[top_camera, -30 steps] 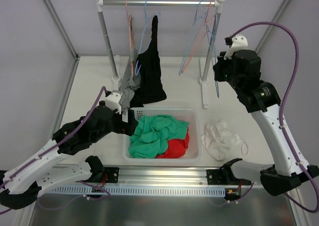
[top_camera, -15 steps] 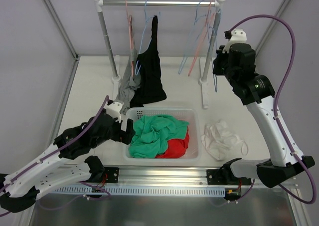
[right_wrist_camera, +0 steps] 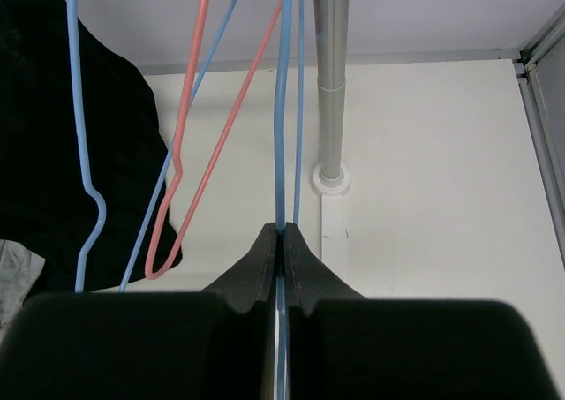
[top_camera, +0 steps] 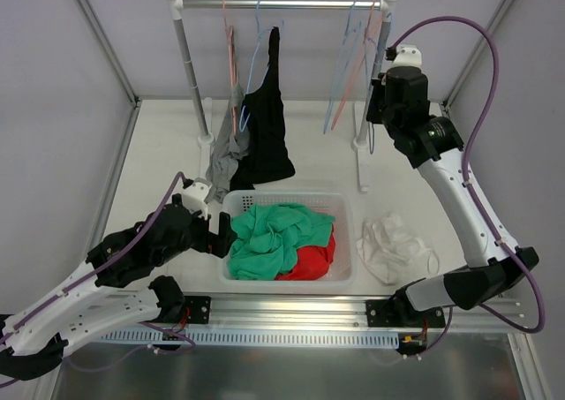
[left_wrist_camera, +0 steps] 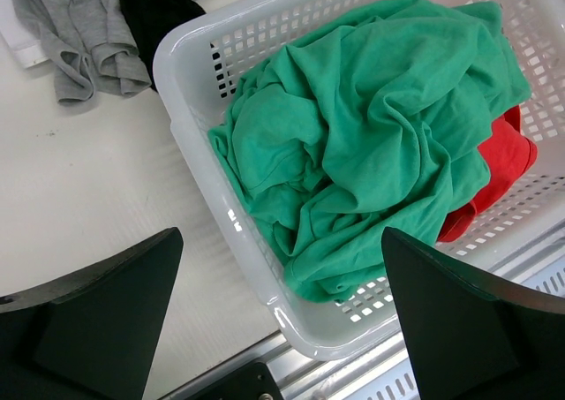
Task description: Remove the tank top from the hanger
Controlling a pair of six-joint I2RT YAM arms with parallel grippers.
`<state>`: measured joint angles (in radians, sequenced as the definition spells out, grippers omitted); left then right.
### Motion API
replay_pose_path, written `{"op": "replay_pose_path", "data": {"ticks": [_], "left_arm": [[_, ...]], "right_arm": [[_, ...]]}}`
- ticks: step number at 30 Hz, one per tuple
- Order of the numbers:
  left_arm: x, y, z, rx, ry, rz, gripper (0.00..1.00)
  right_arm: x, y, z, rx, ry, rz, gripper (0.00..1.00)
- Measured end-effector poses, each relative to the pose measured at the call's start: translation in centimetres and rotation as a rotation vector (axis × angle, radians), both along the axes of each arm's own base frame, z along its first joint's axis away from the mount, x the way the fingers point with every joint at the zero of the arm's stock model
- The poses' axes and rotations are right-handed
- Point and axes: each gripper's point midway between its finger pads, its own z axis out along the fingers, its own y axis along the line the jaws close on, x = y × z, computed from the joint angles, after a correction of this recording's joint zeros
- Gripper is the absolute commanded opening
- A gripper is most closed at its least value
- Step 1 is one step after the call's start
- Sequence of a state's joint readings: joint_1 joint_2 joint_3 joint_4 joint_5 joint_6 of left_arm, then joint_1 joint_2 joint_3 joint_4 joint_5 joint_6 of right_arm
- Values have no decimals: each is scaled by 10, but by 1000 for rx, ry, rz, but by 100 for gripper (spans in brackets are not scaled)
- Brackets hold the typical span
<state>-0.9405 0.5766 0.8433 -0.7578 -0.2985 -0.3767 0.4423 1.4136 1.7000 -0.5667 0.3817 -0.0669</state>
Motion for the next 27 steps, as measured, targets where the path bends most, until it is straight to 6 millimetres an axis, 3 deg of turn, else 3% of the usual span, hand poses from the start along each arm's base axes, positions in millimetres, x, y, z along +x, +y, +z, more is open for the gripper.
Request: {"op": "replay_pose_path", "data": {"ticks": [14,21,27], "left_arm": [[-1,1,-1,-4,-3,1,99],[-1,2,1,-13,-9,1,99],[-2,2,2,-18,-12,0,99]], "right_arm": [[42,34,-4,40,5,79,0],[47,51,-13,57,36,159,0],[46,52,-15,57,44,164,0]]}}
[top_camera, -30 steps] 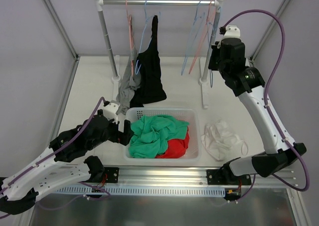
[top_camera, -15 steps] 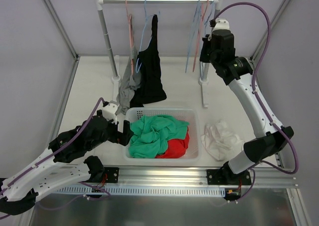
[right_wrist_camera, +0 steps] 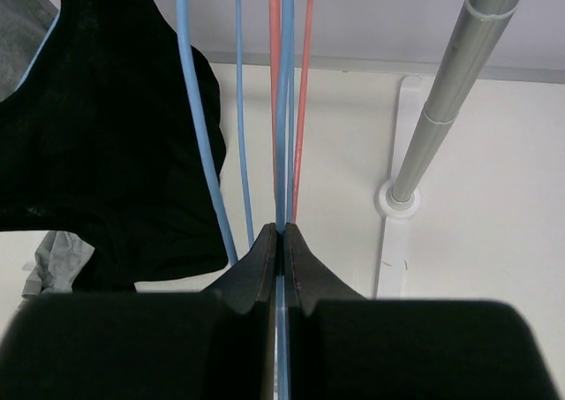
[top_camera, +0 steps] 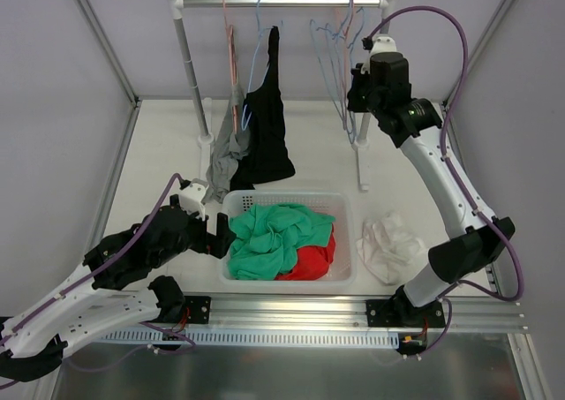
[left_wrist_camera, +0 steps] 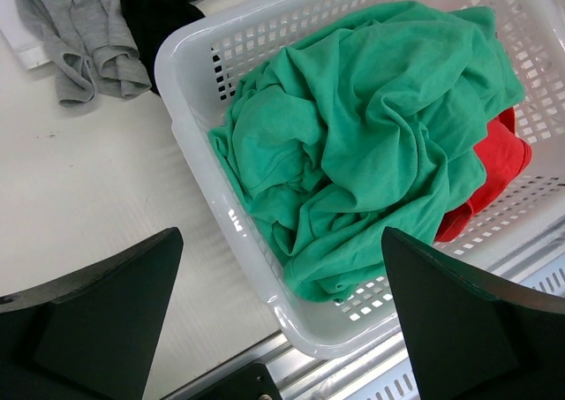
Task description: Remove the tank top from the hanger
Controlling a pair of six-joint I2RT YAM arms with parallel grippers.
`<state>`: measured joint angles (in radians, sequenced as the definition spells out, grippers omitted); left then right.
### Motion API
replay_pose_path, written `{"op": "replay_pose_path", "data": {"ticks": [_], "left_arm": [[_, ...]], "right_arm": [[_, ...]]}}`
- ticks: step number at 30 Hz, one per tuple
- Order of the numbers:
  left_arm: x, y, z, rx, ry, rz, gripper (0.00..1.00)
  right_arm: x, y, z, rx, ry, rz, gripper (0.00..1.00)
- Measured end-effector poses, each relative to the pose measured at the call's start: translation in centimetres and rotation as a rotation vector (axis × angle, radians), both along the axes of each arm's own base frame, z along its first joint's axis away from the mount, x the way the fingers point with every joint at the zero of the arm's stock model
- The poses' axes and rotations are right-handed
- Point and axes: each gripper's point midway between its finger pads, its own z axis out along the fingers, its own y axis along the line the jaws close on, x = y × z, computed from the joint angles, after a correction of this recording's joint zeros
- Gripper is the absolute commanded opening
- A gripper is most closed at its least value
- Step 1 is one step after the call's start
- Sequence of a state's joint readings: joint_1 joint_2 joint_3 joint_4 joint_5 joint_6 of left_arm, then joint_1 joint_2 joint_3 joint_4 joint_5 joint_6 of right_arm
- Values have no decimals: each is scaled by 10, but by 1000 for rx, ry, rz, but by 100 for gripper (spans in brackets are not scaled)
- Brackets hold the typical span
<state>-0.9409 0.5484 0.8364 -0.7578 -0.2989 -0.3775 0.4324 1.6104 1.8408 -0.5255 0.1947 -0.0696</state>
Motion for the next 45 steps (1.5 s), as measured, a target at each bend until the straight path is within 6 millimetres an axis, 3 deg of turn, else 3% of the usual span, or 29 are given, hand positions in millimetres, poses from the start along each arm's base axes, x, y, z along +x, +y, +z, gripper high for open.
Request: {"op": "replay_pose_path", "data": {"ticks": [6,12,16,20,25,31,38,39,41,43,44,45], "left_arm": [[0,0,0,0,0,0,99],[0,0,0,0,0,0,99],[0,0,0,0,0,0,99],[0,0,0,0,0,0,99],[0,0,0,0,0,0,99],[0,0,0,1,0,0,99],[0,0,0,0,1,1,99],[0,0,0,0,0,1,99],[0,0,0,-1,0,1,99],[0,0,0,-1,0,1,99],[0,0,0,-1,0,0,99],[0,0,0,-1,0,0,99]], "right_arm": [[-17,-12,1,-6,-6,-18,0],[-36,-23,32,19,-72,-25,0],[-35,-25,46,16,-90,-18,0],[-18,-20,59,19,-103,-2,0],[0,-17,43,-5,-62,1,0],[-3,-20,13,-27,-2,-3,1],[-17,-27,13,-18,-13,-4,20],[-21,-28,12,-18,-7,-2,36],[-25,-32,10,-20,3,-3,28],[-28,-35,9,-19,9,-1,47],[-28,-36,9,-18,10,-3,69],[-28,-39,9,-9,11,-10,71]]}}
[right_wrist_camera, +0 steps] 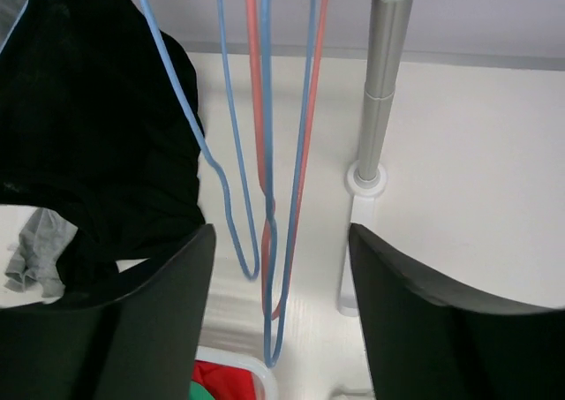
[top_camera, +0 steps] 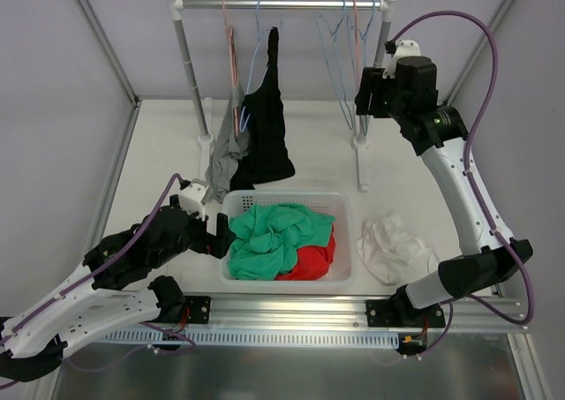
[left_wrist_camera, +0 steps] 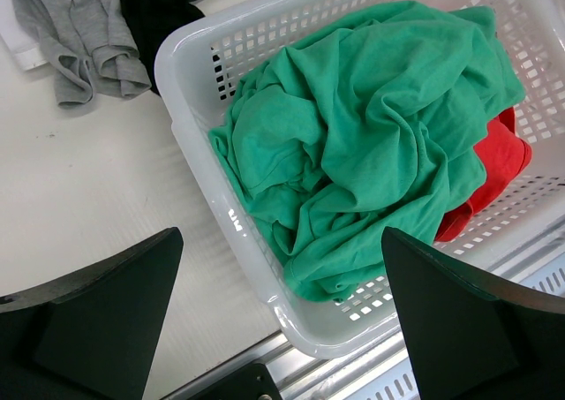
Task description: Remove the tank top from the hanger
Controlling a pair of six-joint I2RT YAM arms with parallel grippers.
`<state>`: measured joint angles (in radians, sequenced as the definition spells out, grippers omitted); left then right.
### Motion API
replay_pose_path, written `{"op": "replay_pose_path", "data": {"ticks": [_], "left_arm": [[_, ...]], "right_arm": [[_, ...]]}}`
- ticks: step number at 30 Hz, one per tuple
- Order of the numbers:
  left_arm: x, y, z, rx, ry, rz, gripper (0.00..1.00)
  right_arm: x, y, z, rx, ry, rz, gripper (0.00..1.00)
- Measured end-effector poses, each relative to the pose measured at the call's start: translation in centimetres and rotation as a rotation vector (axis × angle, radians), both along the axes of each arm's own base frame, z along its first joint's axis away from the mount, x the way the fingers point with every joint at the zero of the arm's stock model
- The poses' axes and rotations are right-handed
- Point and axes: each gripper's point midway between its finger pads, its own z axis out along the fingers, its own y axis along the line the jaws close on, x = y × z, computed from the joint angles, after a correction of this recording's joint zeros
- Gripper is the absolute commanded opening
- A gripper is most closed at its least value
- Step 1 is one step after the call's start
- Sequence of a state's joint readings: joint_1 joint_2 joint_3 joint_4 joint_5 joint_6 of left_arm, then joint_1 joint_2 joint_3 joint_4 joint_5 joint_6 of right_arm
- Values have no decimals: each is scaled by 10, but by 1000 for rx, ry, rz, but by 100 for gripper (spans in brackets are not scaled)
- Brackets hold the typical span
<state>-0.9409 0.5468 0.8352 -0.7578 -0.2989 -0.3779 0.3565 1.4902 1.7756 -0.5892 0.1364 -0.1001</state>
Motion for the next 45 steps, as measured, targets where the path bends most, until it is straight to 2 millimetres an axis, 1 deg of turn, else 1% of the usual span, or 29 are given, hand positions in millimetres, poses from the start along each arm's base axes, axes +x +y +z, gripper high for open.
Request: {"op": "replay_pose_path", "data": {"ticks": [3,6,8,9,11,14,17,18,19,20,23,26,27,30,33,37,39,40,42,44,45], "left_arm": [[0,0,0,2,2,0,99],[0,0,-1,3,3,-1,99],[0,-1,-1,5,4,-1,99],[0,-1,-2,8,6,-2,99],[0,-2,-3,12,11,-3,99],[0,-2,-3,13,12,-5,99],[0,-1,-2,7,8,-6,99],[0,-1,-1,3,6,-5,99],[-1,-1,0,-1,2,-6,99],[-1,0,1,-5,0,-6,99],[0,-1,5,-12,-5,-6,99],[2,-5,16,-18,-8,-7,99],[4,-8,20,-20,-9,-9,99],[8,-16,30,-23,-7,-13,99],[11,-25,35,-30,0,-29,99],[18,-44,44,-46,10,-58,99],[23,-61,50,-57,14,-84,99],[26,-71,54,-65,13,-101,99],[30,-95,61,-67,11,-147,99],[34,-129,67,-52,6,-211,99],[36,-151,71,-53,-2,-254,99]], "right_arm": [[-2,-6,-3,-8,4,-4,73],[-11,-9,-6,-9,13,-1,76],[-19,-11,-4,-7,7,2,78],[-26,-14,-3,-7,3,3,80],[-43,-20,1,-7,-12,6,81],[-73,-30,9,-9,-41,19,82],[-105,-40,8,-9,-64,37,88],[-115,-43,2,-10,-60,40,91],[-125,-46,-7,-14,-51,42,91],[-135,-50,-18,-18,-34,43,94],[-162,-59,-56,-30,18,41,96],[-185,-68,-83,-29,47,30,97],[-195,-72,-89,-28,54,23,98],[-216,-82,-97,-18,41,-3,98],[-229,-89,-100,1,32,-30,100],[-238,-94,-116,17,59,-60,99],[-246,-100,-122,28,66,-90,100],[-251,-103,-121,38,53,-104,99],[-262,-111,-114,56,14,-131,99],[-273,-118,-101,71,-28,-151,99],[-279,-122,-91,79,-56,-159,99]]}}
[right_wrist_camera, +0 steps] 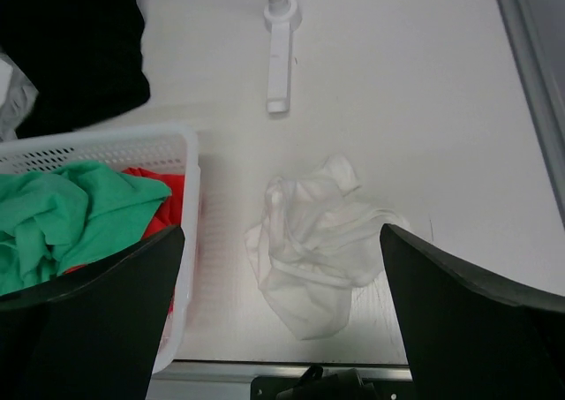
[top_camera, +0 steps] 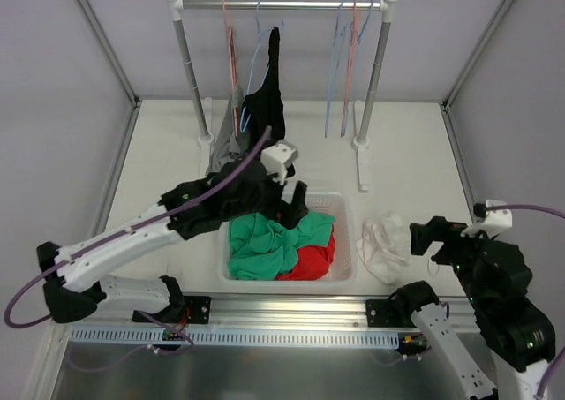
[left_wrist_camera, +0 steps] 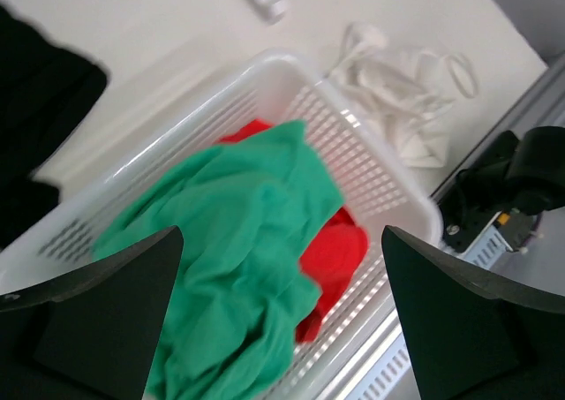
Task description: Remove the tank top from the hanger
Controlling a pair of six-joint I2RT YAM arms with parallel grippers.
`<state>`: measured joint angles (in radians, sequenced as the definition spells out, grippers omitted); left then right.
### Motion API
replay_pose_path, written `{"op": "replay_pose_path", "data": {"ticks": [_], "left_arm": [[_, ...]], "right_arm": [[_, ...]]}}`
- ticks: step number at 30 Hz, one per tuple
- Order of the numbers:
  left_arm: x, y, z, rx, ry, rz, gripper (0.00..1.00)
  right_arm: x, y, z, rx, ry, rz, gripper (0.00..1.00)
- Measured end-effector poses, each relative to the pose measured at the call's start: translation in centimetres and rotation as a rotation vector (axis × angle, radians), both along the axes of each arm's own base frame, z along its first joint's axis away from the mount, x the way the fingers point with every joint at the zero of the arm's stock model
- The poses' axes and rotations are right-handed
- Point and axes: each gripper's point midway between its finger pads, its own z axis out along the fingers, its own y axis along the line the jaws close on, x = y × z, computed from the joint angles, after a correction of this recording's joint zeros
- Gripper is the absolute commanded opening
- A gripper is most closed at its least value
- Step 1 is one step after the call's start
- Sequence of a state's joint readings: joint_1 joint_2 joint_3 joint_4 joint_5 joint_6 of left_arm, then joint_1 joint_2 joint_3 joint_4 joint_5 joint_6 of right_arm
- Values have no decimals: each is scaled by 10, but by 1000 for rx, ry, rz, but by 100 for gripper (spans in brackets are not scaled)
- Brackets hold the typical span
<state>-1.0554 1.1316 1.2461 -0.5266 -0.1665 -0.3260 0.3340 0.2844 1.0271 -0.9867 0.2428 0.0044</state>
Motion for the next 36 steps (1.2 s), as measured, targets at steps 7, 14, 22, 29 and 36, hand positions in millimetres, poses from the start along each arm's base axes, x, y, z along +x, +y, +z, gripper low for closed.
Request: {"op": "replay_pose_path", "data": {"ticks": [7,14,22,29,36], "left_arm": [[4,-145,-7,-1,-51,-286,99],[7,-249,-70,79,-96,-483,99],[6,-283,-178,227,-31,-556,99],[0,-283,-238,309,26,-566,99],[-9,-288,-255,324,30,-534,33]], "right_arm": [[-50,-29,71,53,-208,-62,100],[-99,-51,107,88,-356,-82,100],[-110,-39,100,87,-351,7,100],[-112,-33,97,79,-345,51,99],[-112,-31,89,76,-336,64,100]]}}
